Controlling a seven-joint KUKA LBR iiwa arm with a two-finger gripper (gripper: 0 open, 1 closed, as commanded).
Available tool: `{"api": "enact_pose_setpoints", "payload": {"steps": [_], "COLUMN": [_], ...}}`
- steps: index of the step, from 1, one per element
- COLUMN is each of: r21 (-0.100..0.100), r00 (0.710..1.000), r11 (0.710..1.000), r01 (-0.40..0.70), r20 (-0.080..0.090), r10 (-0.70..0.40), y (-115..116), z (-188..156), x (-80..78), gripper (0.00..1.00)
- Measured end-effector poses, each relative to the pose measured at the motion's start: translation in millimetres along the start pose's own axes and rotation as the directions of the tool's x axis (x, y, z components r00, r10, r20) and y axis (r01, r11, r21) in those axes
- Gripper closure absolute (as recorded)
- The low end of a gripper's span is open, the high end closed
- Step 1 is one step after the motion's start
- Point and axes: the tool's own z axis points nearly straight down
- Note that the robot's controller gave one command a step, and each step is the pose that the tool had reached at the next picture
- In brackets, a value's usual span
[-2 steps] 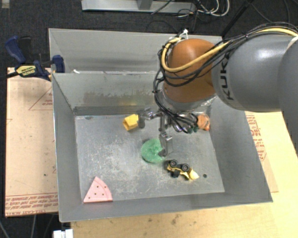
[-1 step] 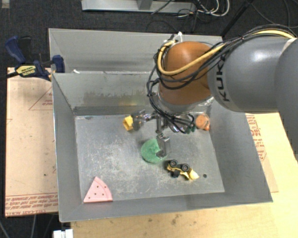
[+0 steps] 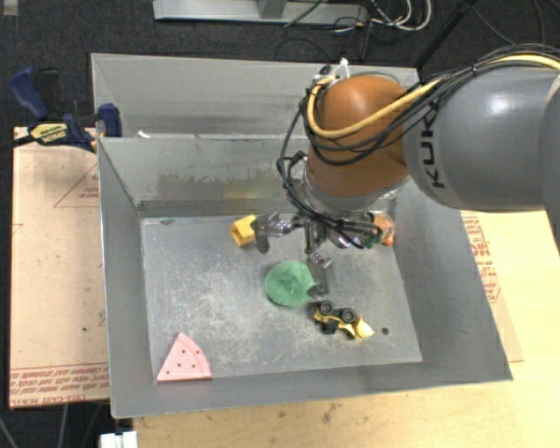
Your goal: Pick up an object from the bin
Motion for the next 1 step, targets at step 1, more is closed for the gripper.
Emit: {"api": "enact_pose_setpoints", "payload": {"steps": [1], "r21": [0.014], "r00": [0.997], "r11": [0.997], "r01": [0.078], "r20": [0.022], "r10": [-0.078], "y": [15.6], "z": [-21.2], "x": [18.4], "gripper": [0.0]}}
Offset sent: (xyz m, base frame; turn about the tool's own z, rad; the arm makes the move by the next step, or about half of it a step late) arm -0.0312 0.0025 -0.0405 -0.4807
